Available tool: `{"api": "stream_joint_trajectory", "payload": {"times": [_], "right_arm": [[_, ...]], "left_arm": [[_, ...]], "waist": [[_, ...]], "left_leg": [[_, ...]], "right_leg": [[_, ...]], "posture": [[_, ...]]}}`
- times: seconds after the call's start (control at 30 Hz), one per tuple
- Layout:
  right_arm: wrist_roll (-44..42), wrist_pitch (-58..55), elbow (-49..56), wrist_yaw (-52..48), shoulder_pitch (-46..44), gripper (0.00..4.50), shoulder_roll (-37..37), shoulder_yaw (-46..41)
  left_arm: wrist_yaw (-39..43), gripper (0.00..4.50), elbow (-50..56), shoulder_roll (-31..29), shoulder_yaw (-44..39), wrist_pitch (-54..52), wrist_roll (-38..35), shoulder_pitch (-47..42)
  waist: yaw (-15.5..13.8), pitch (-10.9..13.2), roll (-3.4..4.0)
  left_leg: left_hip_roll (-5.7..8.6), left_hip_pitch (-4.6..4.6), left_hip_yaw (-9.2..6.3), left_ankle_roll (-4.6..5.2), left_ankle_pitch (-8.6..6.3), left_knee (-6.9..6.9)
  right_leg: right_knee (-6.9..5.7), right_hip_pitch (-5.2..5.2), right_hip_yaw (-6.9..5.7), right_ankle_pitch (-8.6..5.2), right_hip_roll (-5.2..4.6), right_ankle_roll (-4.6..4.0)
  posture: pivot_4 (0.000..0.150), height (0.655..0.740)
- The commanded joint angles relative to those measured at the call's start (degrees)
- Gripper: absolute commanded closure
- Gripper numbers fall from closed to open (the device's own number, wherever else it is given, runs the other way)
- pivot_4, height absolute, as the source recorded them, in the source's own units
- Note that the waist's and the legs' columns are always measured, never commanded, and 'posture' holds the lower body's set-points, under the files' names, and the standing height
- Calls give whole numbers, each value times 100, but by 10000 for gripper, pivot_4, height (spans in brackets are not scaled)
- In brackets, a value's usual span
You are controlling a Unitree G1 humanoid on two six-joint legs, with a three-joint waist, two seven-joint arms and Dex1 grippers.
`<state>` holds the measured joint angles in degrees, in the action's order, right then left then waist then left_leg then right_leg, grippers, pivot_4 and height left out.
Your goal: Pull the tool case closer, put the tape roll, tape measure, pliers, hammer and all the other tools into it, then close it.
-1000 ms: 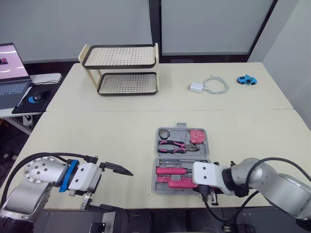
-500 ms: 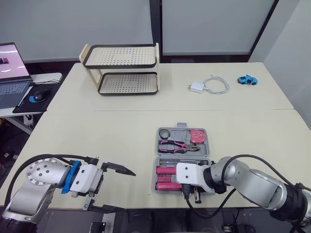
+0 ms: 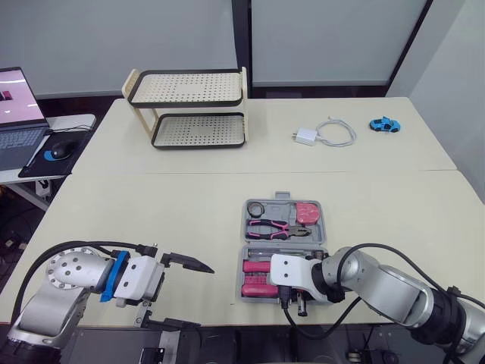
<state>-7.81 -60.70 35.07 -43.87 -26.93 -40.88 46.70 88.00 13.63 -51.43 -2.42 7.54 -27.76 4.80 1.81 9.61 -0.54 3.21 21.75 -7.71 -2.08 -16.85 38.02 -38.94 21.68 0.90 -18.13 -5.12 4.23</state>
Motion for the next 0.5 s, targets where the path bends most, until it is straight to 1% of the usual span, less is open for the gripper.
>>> {"api": "stream_joint_trajectory", "payload": {"times": [0.03, 0.07, 0.13, 0.17, 0.27, 0.4, 0.47, 0.5], "right_arm": [[25, 157, 53, -116, 18, 38987, -15, 59], [21, 174, 57, -120, 32, 38987, -23, 34], [3, 221, 78, -159, 20, 31740, -38, -31], [-61, 223, 120, -222, 2, 29167, -42, -99], [-293, 193, 292, -400, -48, 19275, -44, -380], [-745, 59, 642, -719, -101, 19275, -152, -855], [-802, 193, 667, -717, -22, 19275, -204, -1041], [-774, 303, 636, -674, 32, 20942, -222, -1093]], "left_arm": [[-58, 0, 133, 22, 61, 0, 9, -41], [-64, 0, 132, 24, 71, 5, 15, -47], [-79, 0, 138, 20, 85, 10, 18, -45], [-86, 0, 137, 21, 98, 9, 22, -52], [-117, 0, 141, 27, 144, 7, 33, -70], [-158, 0, 168, 51, 181, -9, 41, -84], [-184, 0, 173, 61, 188, -10, 37, -88], [-193, 0, 178, 62, 190, -14, 34, -87]], "waist": [[3, 0, 1], [4, 0, 0], [4, 0, 0], [3, 0, 0], [3, 0, 1], [1, 0, 0], [-1, 0, 0], [-1, 0, 0]], "left_leg": [[0, 0, 0, 0, 0, 0], [-1, -1, 0, 0, 0, 0], [-1, 0, 0, 0, 0, 0], [-1, 0, 0, 0, 0, 0], [0, 1, 0, 0, 0, 0], [1, 2, 0, 0, 0, 0], [0, 2, -1, 0, 0, 0], [1, 2, -1, 0, 0, 0]], "right_leg": [[0, 0, 0, 0, 1, 0], [0, 0, 0, 0, 1, 0], [0, 1, 0, 0, 2, 0], [0, 1, 0, 0, 2, 0], [0, 1, 1, 0, 1, 0], [0, 1, 1, 0, 1, 0], [0, 1, 0, 0, 1, 0], [0, 0, 0, 0, 1, 0]], "posture": [[1500, 7400], [1500, 7400], [1500, 7400], [1500, 7400], [1500, 7400], [1500, 7400], [1500, 7400], [1500, 7400]]}}
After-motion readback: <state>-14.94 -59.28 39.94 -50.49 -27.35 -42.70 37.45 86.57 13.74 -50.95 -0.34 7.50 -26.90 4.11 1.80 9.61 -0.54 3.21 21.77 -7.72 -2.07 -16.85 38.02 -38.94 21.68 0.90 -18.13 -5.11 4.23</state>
